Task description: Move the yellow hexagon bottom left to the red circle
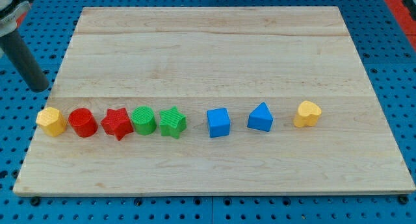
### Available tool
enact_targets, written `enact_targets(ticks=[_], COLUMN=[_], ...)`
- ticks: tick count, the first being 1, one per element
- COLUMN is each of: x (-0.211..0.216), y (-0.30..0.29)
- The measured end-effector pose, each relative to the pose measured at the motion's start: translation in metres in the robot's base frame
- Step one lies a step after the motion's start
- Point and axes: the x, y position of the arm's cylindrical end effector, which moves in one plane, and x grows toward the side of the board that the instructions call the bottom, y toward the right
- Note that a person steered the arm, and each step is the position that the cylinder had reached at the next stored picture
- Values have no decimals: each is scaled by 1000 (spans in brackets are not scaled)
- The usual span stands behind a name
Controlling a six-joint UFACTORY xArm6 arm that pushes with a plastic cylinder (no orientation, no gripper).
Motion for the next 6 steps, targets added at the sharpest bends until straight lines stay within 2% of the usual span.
enact_targets(ticks=[2,3,4,6], x=[41,57,90,145], y=[11,48,55,3])
